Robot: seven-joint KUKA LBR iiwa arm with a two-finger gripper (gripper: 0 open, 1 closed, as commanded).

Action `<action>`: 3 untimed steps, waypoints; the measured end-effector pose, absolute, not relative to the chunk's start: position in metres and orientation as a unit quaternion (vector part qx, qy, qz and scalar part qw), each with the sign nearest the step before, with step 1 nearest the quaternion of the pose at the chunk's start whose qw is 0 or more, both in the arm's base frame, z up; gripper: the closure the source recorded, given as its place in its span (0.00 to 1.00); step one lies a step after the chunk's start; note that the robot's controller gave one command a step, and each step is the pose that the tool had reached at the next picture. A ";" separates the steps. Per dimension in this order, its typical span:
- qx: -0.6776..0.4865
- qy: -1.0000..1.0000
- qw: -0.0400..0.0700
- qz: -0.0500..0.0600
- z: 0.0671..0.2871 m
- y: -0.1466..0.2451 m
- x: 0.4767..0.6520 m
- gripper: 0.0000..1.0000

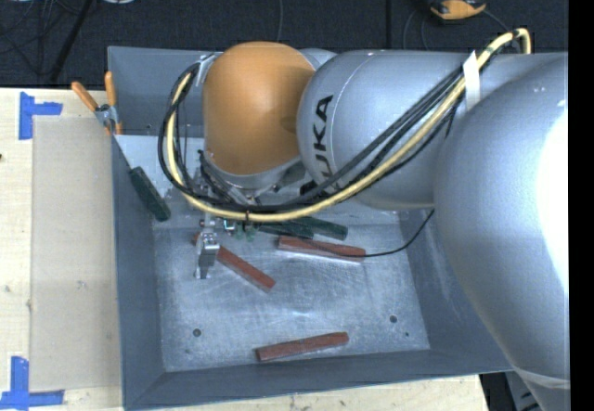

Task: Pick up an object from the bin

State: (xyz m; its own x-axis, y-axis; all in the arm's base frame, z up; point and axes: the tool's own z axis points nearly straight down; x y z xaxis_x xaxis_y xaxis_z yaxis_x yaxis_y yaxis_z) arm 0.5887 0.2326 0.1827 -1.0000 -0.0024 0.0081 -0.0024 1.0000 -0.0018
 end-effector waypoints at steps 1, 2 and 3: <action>-0.001 -1.000 0.001 0.000 0.188 0.232 0.591 0.00; 0.008 -1.000 -0.002 -0.001 0.141 0.180 0.602 0.00; -0.057 -0.998 -0.002 -0.002 0.078 0.202 0.594 1.00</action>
Offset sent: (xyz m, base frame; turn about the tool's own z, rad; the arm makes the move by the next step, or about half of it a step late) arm 0.0186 -0.0833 -0.0673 -0.0116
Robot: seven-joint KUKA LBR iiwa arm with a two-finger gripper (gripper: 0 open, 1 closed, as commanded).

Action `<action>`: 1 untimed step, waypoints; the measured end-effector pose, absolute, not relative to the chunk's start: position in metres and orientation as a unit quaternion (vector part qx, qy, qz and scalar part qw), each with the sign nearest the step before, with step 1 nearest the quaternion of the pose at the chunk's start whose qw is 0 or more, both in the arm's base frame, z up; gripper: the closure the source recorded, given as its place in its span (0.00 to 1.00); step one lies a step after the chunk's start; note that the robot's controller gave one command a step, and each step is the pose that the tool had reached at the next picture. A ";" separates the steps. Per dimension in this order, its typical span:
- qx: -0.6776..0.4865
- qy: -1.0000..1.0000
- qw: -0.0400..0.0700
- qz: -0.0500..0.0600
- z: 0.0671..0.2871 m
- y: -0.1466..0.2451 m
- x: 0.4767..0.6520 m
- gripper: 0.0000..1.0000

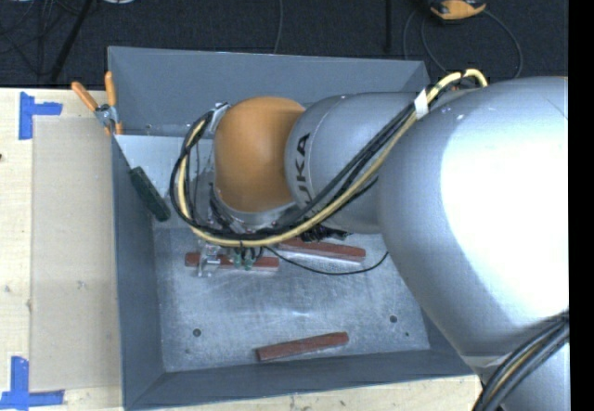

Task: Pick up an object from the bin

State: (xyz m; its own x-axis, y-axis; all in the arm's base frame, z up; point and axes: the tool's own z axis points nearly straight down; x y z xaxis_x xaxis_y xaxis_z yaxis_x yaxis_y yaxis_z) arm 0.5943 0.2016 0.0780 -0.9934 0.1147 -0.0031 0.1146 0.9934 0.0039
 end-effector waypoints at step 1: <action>0.058 0.998 0.002 0.002 0.078 0.202 0.594 1.00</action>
Offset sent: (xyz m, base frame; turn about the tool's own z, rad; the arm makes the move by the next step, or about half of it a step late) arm 0.0265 -0.0275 0.1265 -0.0003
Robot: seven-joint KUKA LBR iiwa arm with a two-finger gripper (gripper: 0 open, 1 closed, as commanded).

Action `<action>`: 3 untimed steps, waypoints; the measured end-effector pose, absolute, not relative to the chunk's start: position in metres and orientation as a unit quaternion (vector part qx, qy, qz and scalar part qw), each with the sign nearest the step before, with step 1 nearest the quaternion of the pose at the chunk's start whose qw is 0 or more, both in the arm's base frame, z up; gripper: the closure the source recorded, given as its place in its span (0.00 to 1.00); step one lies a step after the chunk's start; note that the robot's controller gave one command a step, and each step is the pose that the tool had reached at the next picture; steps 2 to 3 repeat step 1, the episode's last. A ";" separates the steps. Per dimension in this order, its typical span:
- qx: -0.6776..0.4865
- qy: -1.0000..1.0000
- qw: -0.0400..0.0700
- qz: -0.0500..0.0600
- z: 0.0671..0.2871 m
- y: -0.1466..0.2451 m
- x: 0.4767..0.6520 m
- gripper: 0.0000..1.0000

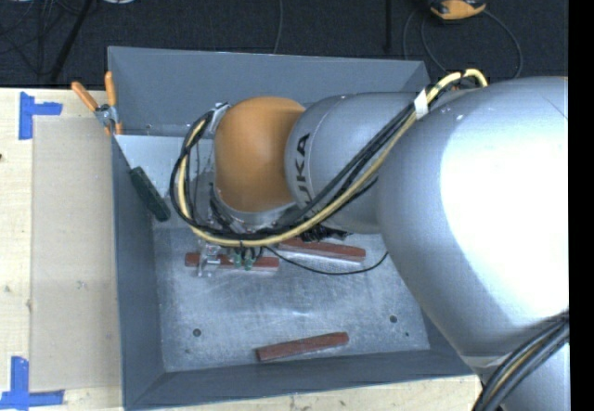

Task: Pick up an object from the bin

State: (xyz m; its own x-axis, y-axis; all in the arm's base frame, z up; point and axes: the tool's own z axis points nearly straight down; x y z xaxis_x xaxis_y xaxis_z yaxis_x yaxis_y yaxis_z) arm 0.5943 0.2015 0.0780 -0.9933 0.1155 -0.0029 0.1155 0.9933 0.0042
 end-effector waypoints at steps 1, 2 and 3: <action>0.058 0.998 0.000 0.000 0.204 0.174 0.621 1.00; 0.058 0.998 0.000 0.000 0.204 0.174 0.621 1.00; 0.058 0.998 0.000 0.000 0.204 0.174 0.621 1.00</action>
Offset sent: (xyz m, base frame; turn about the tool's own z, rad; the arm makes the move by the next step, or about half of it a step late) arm 0.0000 0.0000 0.0000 0.0000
